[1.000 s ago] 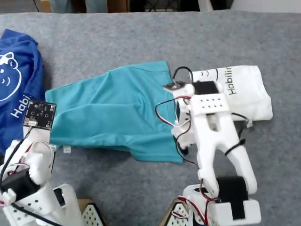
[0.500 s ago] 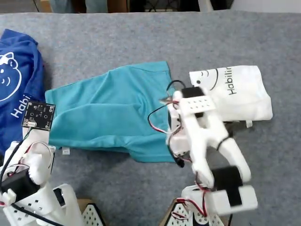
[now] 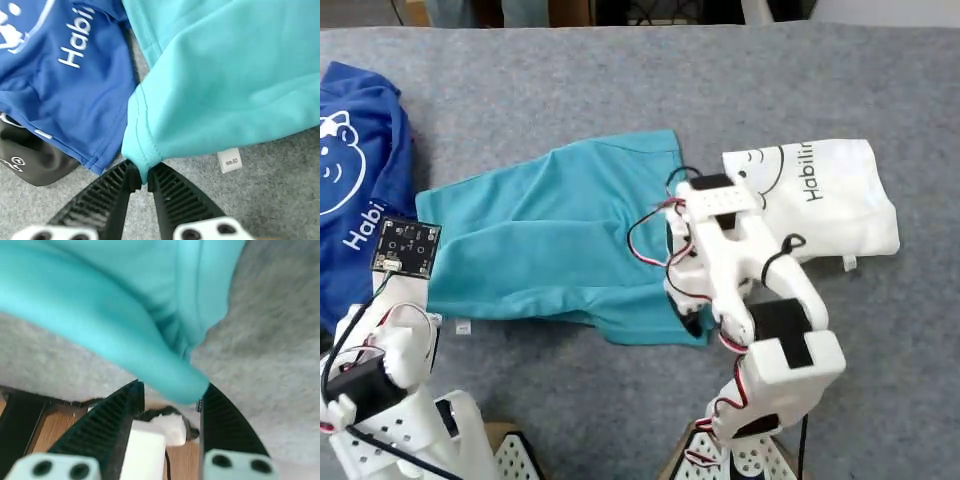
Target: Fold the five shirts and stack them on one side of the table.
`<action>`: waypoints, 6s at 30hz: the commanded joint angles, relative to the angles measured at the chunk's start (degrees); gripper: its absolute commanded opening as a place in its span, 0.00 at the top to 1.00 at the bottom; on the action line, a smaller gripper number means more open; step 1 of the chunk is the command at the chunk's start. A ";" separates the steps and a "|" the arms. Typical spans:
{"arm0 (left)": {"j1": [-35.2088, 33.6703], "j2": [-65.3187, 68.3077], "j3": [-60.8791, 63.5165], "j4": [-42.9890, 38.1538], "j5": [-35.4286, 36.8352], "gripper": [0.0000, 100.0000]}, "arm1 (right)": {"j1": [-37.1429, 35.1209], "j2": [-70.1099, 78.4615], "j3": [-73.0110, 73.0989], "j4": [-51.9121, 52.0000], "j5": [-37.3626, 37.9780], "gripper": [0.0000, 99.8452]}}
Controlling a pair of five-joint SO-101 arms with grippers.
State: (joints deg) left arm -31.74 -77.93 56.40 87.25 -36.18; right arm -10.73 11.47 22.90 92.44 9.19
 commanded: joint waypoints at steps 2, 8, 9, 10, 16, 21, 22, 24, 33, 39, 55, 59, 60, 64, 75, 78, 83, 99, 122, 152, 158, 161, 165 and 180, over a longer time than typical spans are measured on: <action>0.22 -0.18 -0.40 -0.35 -0.35 0.97 | -0.44 3.12 -9.10 -1.49 -0.35 0.82; 0.13 -0.18 -0.57 -0.44 -0.53 0.97 | -0.44 7.43 -24.04 8.44 3.60 0.82; 0.13 -0.18 -0.57 -0.44 -0.53 0.97 | -0.18 6.99 -27.03 8.70 3.78 0.82; 0.13 -0.18 -0.57 -0.44 -0.53 0.97 | 0.53 6.37 -29.67 8.70 4.04 0.82; 0.13 -0.18 -0.57 -0.44 -0.53 0.97 | -3.43 10.59 -40.48 3.78 2.46 0.82; 0.13 -0.18 -0.57 -0.44 -0.53 0.97 | -7.30 25.27 -46.46 -0.70 -2.20 0.82; 0.13 -0.18 -0.57 -0.44 -0.53 0.97 | -7.30 28.44 -48.48 -0.79 -2.46 0.82; 0.13 -0.18 -0.57 -0.44 -0.53 0.97 | -6.95 33.98 -53.58 -0.62 -3.43 0.82; 0.04 -0.26 -0.57 -0.44 -0.53 0.97 | -3.34 44.53 -81.89 7.30 -3.78 0.99; 0.04 -0.26 -0.57 -0.44 -0.53 0.97 | -3.43 48.92 -96.57 7.03 -0.53 0.99; 0.04 -0.26 -0.57 -0.35 -0.35 0.97 | -1.49 57.54 -118.02 8.70 2.90 0.67; 0.04 -0.26 -0.57 -0.35 -0.35 0.97 | 0.44 52.97 -117.49 8.79 0.09 0.72; 0.04 -0.26 -0.57 -0.35 -0.35 0.97 | 0.97 51.56 -117.32 8.88 -0.35 0.74; 0.04 -0.26 -0.57 -0.35 -0.35 0.97 | 2.55 45.58 -117.23 8.97 -2.64 0.84; 0.04 -0.26 -0.57 -0.35 -0.26 0.97 | 2.73 9.80 -63.52 8.79 -3.34 0.82; 0.04 -0.26 -0.57 -0.35 -0.26 0.97 | 2.73 0.57 -46.29 8.53 -3.34 0.82; 0.04 -0.26 -0.57 -0.35 -0.26 0.97 | 2.73 -9.89 -23.25 2.55 -3.43 0.82; 0.04 -0.26 -0.57 -0.35 -0.26 0.97 | -4.57 -16.48 6.73 -13.10 -7.74 0.82; 0.04 -0.26 -0.57 -0.35 -0.26 0.97 | -1.93 -11.74 8.92 -19.87 -8.53 0.82; -0.40 -0.26 -0.57 -0.18 -0.35 0.97 | -1.58 -2.24 15.16 -32.26 -8.44 0.82; -0.40 -0.26 -0.66 -0.09 -0.35 0.97 | -1.58 0.57 14.99 -32.26 -8.44 0.82; -0.40 -0.26 -0.66 -0.09 -0.35 0.97 | -1.58 0.57 14.99 -32.26 -8.44 0.84; -0.40 -0.26 -0.92 0.00 -0.44 0.97 | -1.58 0.57 14.99 -32.00 -8.53 0.98; 0.04 0.18 -6.29 -0.79 -0.18 0.97 | 8.53 -7.69 -1.01 -18.02 -7.30 0.99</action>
State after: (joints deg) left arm -31.74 -77.93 53.58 87.25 -36.18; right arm -4.13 7.25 28.26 70.64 0.84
